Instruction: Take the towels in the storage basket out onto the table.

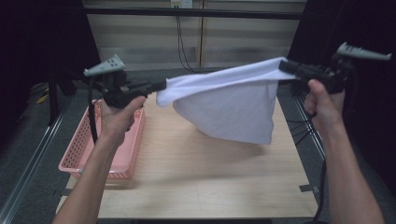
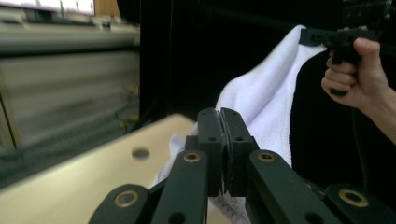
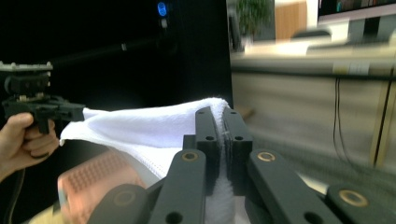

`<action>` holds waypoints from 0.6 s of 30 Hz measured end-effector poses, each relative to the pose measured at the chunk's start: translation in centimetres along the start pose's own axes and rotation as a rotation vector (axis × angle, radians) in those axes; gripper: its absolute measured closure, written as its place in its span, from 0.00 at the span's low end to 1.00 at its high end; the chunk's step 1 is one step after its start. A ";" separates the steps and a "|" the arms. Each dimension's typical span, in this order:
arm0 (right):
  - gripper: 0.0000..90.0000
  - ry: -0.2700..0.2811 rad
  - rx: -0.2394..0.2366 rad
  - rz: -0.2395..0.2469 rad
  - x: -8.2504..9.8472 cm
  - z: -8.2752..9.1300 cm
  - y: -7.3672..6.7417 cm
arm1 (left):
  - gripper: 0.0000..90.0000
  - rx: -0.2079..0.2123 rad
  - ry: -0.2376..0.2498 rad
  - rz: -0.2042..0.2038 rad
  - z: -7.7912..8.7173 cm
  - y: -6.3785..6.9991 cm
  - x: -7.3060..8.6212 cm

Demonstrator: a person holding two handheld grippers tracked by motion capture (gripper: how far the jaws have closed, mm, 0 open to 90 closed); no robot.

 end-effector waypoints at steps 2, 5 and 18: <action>0.97 0.024 0.008 0.037 -1.8 0.8 -1.1 | 0.98 -0.003 0.015 -0.029 0.8 1.0 -1.2; 0.97 0.025 -0.013 0.073 -1.5 1.9 -2.6 | 0.98 0.015 -0.025 -0.050 1.1 2.3 0.2; 0.97 -0.250 -0.071 -0.051 18.3 3.4 -5.9 | 0.97 0.174 -0.288 0.069 -1.9 6.3 18.2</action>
Point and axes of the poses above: each handheld gripper's, and its own axes: z roughly backward along the jaws, x roughly out of its underside, y roughly to its right, the point moved 4 cm from there along -z, roughly forward along the jaws, and after that the axes turned 12 degrees about -y, right-handed, at the moved point
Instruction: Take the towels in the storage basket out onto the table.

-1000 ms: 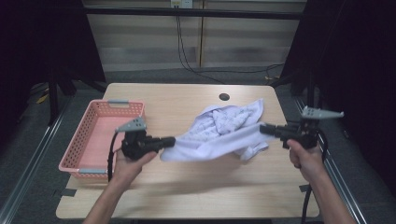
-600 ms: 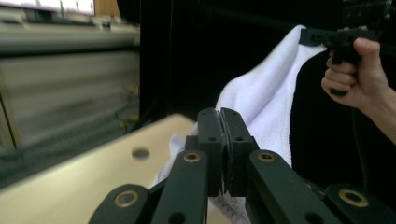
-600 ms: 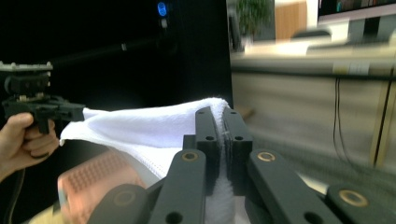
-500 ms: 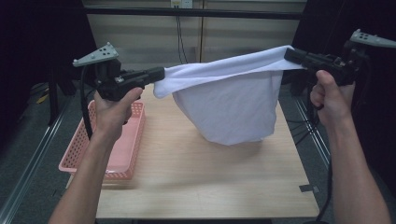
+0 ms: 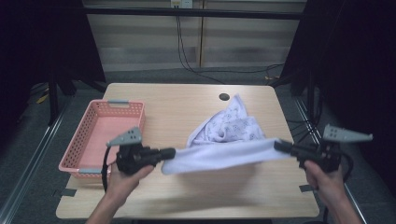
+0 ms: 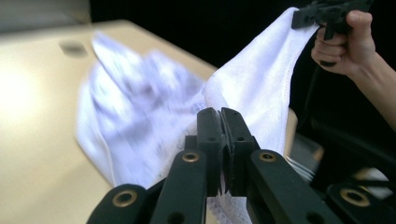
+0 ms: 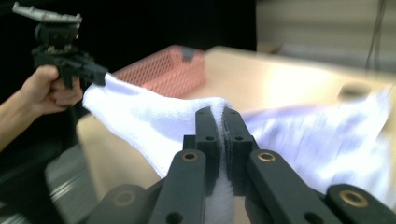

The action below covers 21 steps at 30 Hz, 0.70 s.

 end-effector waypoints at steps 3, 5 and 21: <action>0.96 -0.072 -0.012 -0.017 4.2 -0.3 -1.6 | 0.97 0.036 -0.034 0.037 -0.5 1.1 3.2; 0.95 -0.098 -0.007 -0.016 6.3 -0.1 -2.7 | 0.97 0.103 -0.048 0.092 -0.5 1.9 5.0; 0.66 -0.190 0.096 -0.020 8.0 -3.9 1.4 | 0.75 -0.009 -0.216 0.046 -6.7 -3.5 4.7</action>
Point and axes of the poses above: each handheld gripper's, and its own axes: z roughly backward along the jaws, x roughly out of its underside, y roughly to its right, the point moved 4 cm from there along -z, roughly forward along the jaws, and after that the axes turned 12 degrees about -y, right-handed, at the moved point
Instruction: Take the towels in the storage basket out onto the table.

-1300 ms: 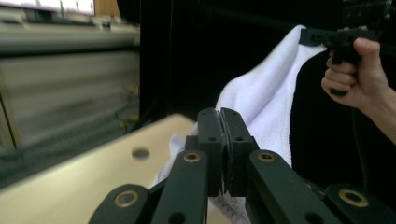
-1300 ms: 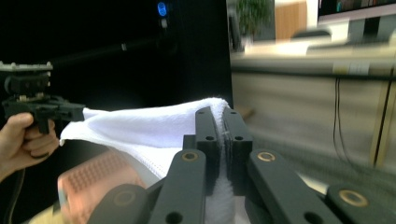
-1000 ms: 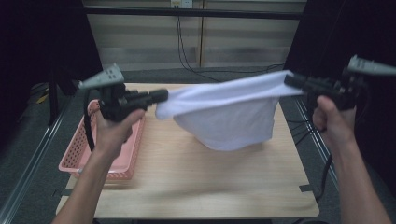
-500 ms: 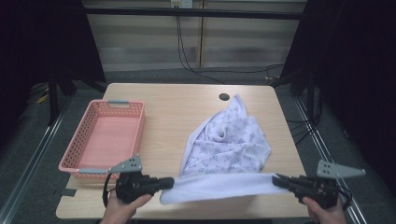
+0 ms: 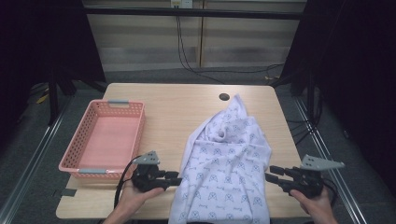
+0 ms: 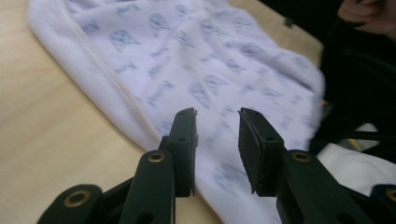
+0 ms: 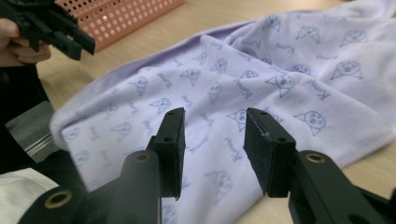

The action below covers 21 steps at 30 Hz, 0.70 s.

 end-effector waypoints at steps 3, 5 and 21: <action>0.68 -0.065 0.037 -0.007 -0.6 -2.6 2.2 | 0.74 -0.030 -0.010 0.033 -1.5 -1.8 -1.2; 0.67 -0.122 0.074 -0.022 -0.7 -4.4 4.1 | 0.72 -0.051 -0.030 0.042 -2.5 -2.9 -1.5; 0.96 -0.184 0.013 -0.045 0.0 -6.1 4.8 | 1.00 -0.155 -0.062 0.088 -3.8 -4.5 -1.3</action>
Point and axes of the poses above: each handheld gripper's, and its own axes: z roughly backward along the jaws, x roughly out of its underside, y roughly to its right, the point moved 4 cm from there along -z, roughly forward along the jaws, and after that the axes turned 12 degrees about -y, right-handed, at the moved point
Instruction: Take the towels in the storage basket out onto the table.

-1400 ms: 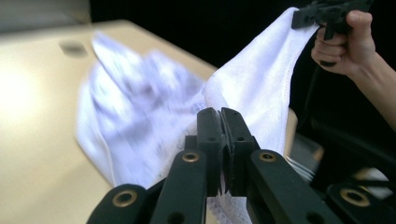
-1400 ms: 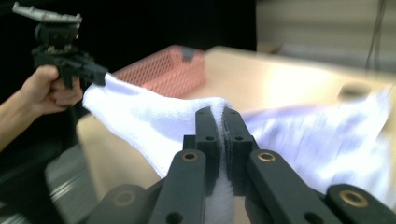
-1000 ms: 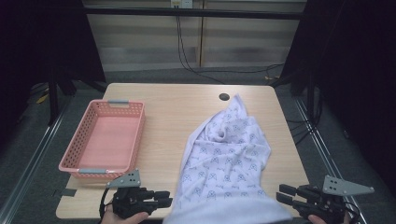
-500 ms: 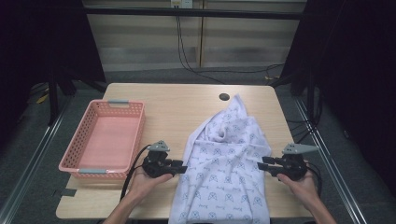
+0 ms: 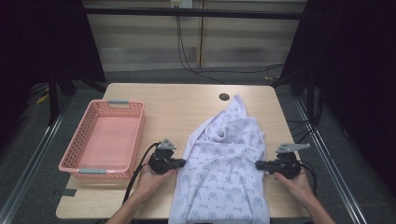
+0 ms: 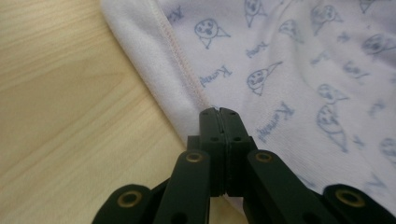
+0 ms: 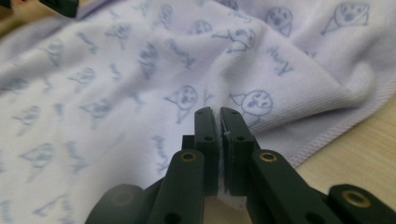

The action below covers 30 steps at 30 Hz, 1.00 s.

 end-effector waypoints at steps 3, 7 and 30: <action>0.96 0.018 -0.008 0.026 0.8 1.4 -1.1 | 1.00 0.022 0.033 0.035 2.4 -0.1 1.5; 0.96 0.017 -0.047 0.042 2.6 2.8 -2.9 | 1.00 0.050 0.060 0.057 5.9 1.5 5.2; 0.62 0.021 -0.036 0.014 -3.1 -0.7 0.2 | 0.65 0.030 -0.022 -0.100 -0.5 1.5 -0.7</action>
Point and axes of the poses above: each handheld gripper's, and its own axes: z roughly backward along the jaws, x roughly out of its underside, y roughly to its right, the point moved 4 cm from there along -z, roughly forward along the jaws, and after that the axes turned 12 degrees about -y, right-handed, at the moved point
